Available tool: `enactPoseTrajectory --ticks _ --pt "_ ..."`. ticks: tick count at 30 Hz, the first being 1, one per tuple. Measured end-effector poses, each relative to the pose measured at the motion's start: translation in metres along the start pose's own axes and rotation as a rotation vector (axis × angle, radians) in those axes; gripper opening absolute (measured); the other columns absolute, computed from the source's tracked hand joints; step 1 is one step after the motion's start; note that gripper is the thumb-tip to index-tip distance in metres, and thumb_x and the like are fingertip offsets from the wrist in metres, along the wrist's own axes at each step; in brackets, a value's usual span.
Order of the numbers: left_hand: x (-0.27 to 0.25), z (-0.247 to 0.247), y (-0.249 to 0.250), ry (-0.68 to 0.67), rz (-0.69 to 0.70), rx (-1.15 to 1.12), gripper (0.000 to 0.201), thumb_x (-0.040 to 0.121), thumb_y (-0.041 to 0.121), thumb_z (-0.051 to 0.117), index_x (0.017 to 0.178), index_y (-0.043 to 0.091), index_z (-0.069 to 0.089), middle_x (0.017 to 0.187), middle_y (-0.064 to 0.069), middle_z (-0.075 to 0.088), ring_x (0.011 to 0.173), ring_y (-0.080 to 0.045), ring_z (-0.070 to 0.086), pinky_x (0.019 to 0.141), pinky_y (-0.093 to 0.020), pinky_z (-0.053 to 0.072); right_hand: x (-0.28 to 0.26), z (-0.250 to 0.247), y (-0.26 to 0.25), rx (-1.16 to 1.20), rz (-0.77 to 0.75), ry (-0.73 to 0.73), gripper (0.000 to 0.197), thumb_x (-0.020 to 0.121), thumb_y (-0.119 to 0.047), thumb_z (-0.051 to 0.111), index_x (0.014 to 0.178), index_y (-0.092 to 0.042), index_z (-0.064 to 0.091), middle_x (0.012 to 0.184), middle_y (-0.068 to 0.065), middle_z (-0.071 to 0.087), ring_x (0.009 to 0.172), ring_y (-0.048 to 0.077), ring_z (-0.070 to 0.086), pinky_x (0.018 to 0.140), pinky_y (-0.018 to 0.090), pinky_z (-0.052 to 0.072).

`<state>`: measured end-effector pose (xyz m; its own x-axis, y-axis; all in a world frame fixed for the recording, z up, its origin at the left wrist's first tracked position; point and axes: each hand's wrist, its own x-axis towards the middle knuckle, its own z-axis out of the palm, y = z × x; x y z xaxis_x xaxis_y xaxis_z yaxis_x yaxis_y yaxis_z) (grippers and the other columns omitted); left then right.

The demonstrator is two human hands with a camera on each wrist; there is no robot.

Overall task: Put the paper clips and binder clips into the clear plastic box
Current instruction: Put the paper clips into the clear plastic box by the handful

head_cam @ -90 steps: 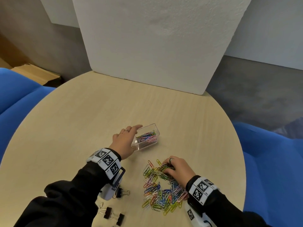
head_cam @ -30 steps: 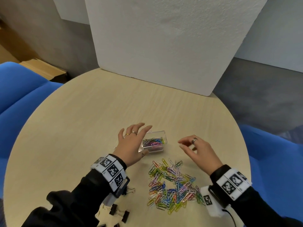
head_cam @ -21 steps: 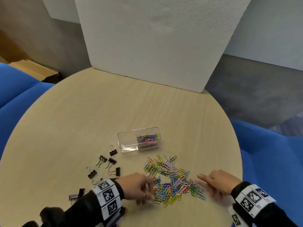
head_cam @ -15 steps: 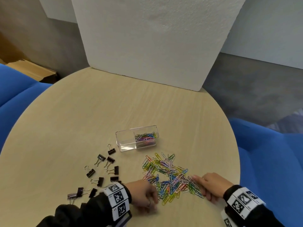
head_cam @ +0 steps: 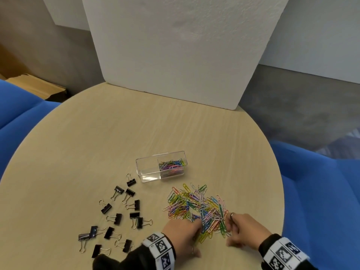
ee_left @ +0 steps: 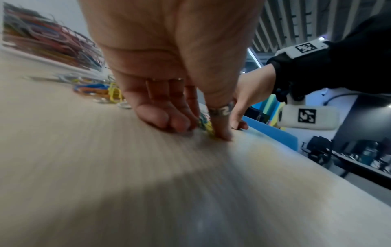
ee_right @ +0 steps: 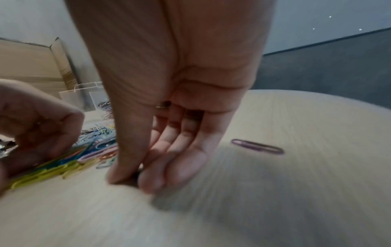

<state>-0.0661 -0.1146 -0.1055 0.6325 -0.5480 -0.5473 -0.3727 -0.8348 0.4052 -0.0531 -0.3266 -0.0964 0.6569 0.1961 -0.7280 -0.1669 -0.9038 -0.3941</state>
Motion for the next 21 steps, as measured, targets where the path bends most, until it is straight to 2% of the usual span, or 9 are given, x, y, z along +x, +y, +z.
enactPoseTrajectory --ticks 3,4,6,8,10,12,14,19,21 --pt "0.011 -0.006 0.001 0.077 -0.034 -0.056 0.040 0.089 0.035 0.058 0.119 0.016 0.039 0.111 -0.013 0.061 0.100 -0.031 0.059 0.088 -0.042 0.051 0.011 0.000 -0.010 0.142 -0.059 0.096 0.024 0.073 -0.005 0.068 0.068 -0.021 0.051 0.058 -0.003 0.058 0.044 0.006 0.051 0.051 0.021 0.045" --pt "0.014 -0.009 -0.001 0.102 -0.043 -0.072 0.035 0.090 0.030 0.055 0.119 0.016 0.039 0.112 -0.012 0.061 0.101 -0.030 0.059 0.088 -0.042 0.051 0.015 -0.001 -0.014 0.170 -0.081 0.121 0.024 0.074 -0.005 0.068 0.067 -0.021 0.051 0.058 -0.003 0.058 0.045 0.007 0.051 0.052 0.024 0.046" --pt "0.015 -0.014 -0.004 0.160 -0.058 -0.122 0.034 0.089 0.028 0.054 0.118 0.019 0.040 0.114 -0.008 0.059 0.104 -0.028 0.057 0.090 -0.040 0.049 0.021 -0.003 -0.020 0.145 -0.105 0.234 0.026 0.072 -0.013 0.074 0.068 -0.023 0.050 0.064 -0.005 0.056 0.051 0.005 0.049 0.056 0.022 0.044" --pt "0.013 -0.021 -0.010 0.274 -0.062 -0.166 0.041 0.086 0.036 0.059 0.120 0.023 0.040 0.120 -0.002 0.054 0.108 -0.022 0.053 0.093 -0.034 0.047 0.023 -0.006 -0.019 0.133 -0.094 0.422 0.024 0.073 -0.027 0.075 0.077 -0.024 0.051 0.081 -0.005 0.052 0.067 0.005 0.049 0.063 0.018 0.040" --pt "0.011 -0.025 -0.018 0.405 -0.107 -0.171 0.051 0.084 0.044 0.059 0.127 0.025 0.039 0.128 0.002 0.045 0.116 -0.018 0.045 0.099 -0.030 0.041 0.022 -0.006 -0.012 0.115 -0.032 0.518 0.028 0.081 -0.038 0.065 0.100 -0.022 0.052 0.103 -0.003 0.045 0.085 0.008 0.052 0.079 0.020 0.042" --pt "0.011 -0.027 -0.027 0.453 -0.213 -0.180 0.063 0.084 0.048 0.058 0.136 0.024 0.033 0.137 0.000 0.036 0.126 -0.019 0.037 0.105 -0.032 0.036 0.022 0.000 -0.006 0.100 0.046 0.497 0.045 0.086 -0.044 0.057 0.122 -0.018 0.046 0.119 0.001 0.039 0.102 0.015 0.053 0.097 0.025 0.039" --pt "0.014 -0.026 -0.032 0.420 -0.284 -0.205 0.069 0.085 0.048 0.057 0.141 0.021 0.027 0.142 -0.003 0.031 0.130 -0.021 0.032 0.108 -0.032 0.033 0.023 0.007 -0.009 0.149 0.058 0.463 0.054 0.087 -0.045 0.054 0.130 -0.016 0.041 0.125 0.003 0.035 0.114 0.018 0.050 0.105 0.029 0.037" --pt "0.023 -0.024 -0.030 0.317 -0.175 -0.357 0.057 0.089 0.032 0.056 0.140 0.020 0.034 0.140 -0.003 0.032 0.131 -0.019 0.029 0.112 -0.029 0.027 0.026 0.016 -0.037 0.210 -0.047 0.366 0.057 0.085 -0.046 0.056 0.132 -0.018 0.039 0.121 -0.002 0.036 0.104 0.008 0.045 0.100 0.025 0.041" --pt "0.021 -0.030 -0.032 0.331 -0.133 -0.428 0.053 0.091 0.027 0.055 0.139 0.021 0.035 0.140 -0.002 0.034 0.132 -0.017 0.028 0.113 -0.027 0.025 0.025 0.014 -0.038 0.208 -0.037 0.399 0.066 0.080 -0.054 0.058 0.133 -0.019 0.038 0.126 -0.001 0.036 0.110 0.010 0.046 0.103 0.026 0.039"
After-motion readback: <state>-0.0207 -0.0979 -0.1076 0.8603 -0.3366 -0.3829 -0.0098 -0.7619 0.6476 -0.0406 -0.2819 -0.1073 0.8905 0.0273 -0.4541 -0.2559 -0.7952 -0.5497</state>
